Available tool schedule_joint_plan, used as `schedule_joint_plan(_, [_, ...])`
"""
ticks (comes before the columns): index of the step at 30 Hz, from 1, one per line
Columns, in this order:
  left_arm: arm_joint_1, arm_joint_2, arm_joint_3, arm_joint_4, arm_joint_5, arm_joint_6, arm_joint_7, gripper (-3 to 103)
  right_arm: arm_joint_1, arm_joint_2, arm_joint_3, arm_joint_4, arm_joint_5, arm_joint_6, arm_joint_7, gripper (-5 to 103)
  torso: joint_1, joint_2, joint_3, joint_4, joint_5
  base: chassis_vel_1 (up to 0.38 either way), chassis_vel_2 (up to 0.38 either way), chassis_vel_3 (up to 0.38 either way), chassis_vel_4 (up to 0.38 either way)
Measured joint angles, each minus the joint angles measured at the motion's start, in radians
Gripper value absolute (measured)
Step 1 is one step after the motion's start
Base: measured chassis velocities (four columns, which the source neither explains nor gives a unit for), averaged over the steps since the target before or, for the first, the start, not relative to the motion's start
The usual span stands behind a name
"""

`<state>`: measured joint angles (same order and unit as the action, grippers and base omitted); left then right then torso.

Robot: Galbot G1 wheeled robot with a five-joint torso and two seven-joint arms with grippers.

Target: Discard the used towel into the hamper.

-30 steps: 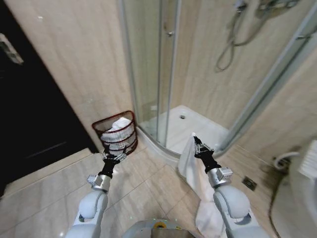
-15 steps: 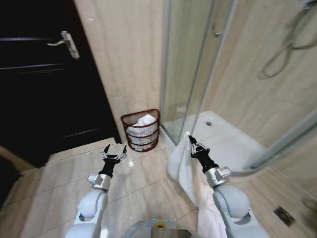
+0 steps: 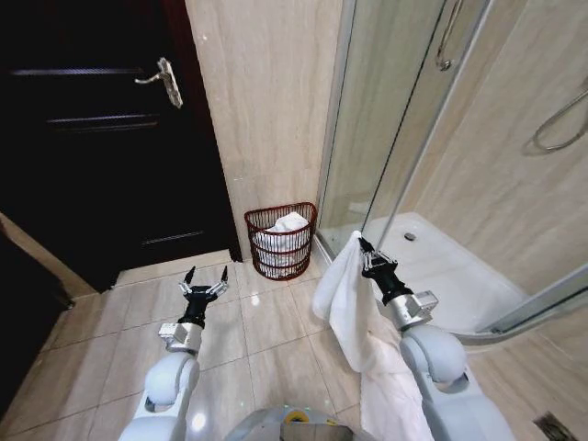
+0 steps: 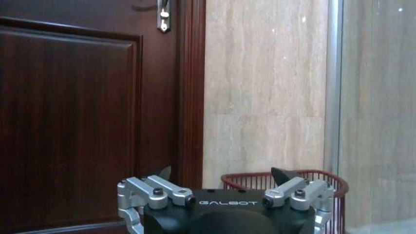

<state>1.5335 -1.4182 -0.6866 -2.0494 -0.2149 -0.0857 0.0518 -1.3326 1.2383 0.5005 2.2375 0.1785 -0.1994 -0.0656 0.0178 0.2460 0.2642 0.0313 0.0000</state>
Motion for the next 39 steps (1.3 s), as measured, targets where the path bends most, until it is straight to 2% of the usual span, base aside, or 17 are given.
schedule_joint_plan(26, [0.006, 0.019, -0.004, -0.027, -0.033, 0.032, -0.025, 100, 0.004, 0.005, 0.009, 0.022, 0.006, -0.013, -0.009, 0, 0.038, 0.110, 0.072, 0.0001, 0.0000, 0.000, 0.000, 0.000, 0.000])
schedule_joint_plan(39, [0.017, 0.015, -0.006, -0.042, -0.032, 0.033, -0.025, 100, -0.017, 0.006, 0.022, 0.048, 0.007, -0.013, -0.010, 0, 0.059, 0.164, 0.105, 0.0003, 0.0000, 0.075, 0.066, 0.072, 0.070])
